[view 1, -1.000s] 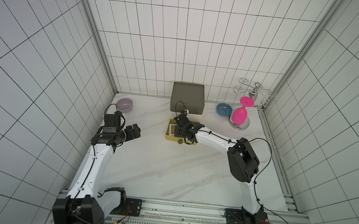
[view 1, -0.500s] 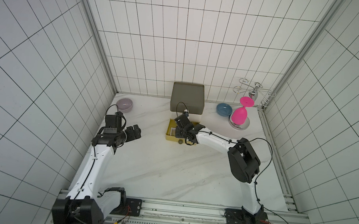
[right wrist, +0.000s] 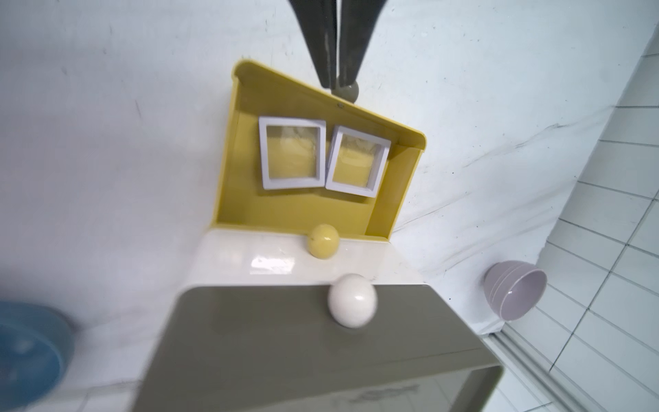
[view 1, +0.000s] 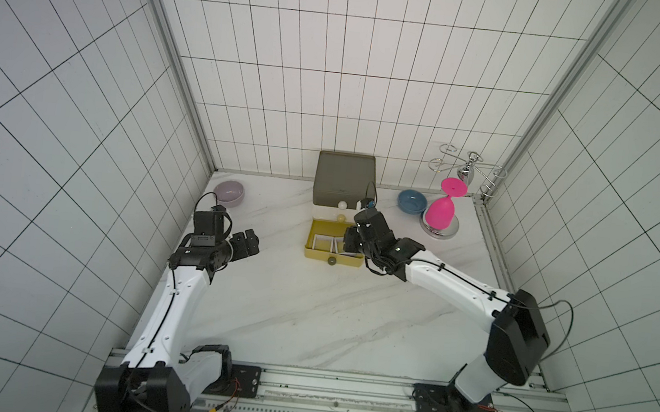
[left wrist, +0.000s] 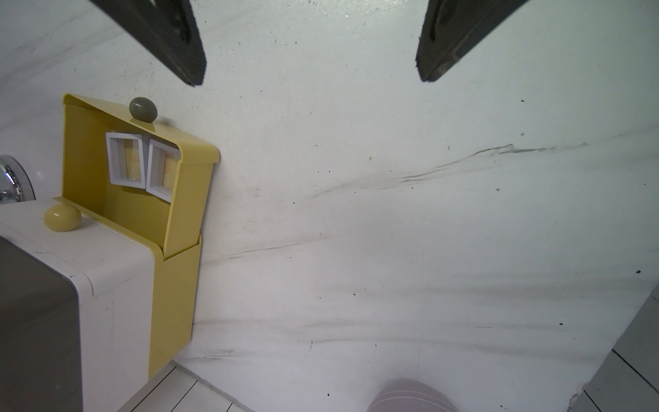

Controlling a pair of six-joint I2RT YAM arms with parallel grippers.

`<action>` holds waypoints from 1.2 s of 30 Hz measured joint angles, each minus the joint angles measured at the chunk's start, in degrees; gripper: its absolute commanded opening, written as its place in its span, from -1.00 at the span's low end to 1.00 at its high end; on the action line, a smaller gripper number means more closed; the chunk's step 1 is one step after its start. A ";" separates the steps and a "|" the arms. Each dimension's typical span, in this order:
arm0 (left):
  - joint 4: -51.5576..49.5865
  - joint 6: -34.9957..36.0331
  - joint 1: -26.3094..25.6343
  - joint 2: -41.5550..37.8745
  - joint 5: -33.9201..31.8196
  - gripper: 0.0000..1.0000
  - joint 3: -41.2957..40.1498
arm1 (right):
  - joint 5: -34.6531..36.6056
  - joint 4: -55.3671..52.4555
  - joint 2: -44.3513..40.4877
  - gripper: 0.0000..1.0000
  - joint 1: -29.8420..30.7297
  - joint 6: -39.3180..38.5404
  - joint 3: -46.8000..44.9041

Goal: Place the brooch boxes into the drawer by color
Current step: Close the drawer in the storage box.

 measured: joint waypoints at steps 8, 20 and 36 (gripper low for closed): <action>0.00 0.61 -0.07 0.00 0.24 0.93 0.00 | -10.95 3.30 -2.84 -1.00 -3.58 4.35 -15.82; 0.02 0.85 -0.17 0.02 0.63 0.93 0.00 | -15.37 8.41 10.64 -1.00 -4.07 7.96 -13.25; 0.00 1.01 -0.50 0.17 0.61 0.93 -0.02 | -15.63 16.87 14.16 -1.00 -9.97 11.28 -10.93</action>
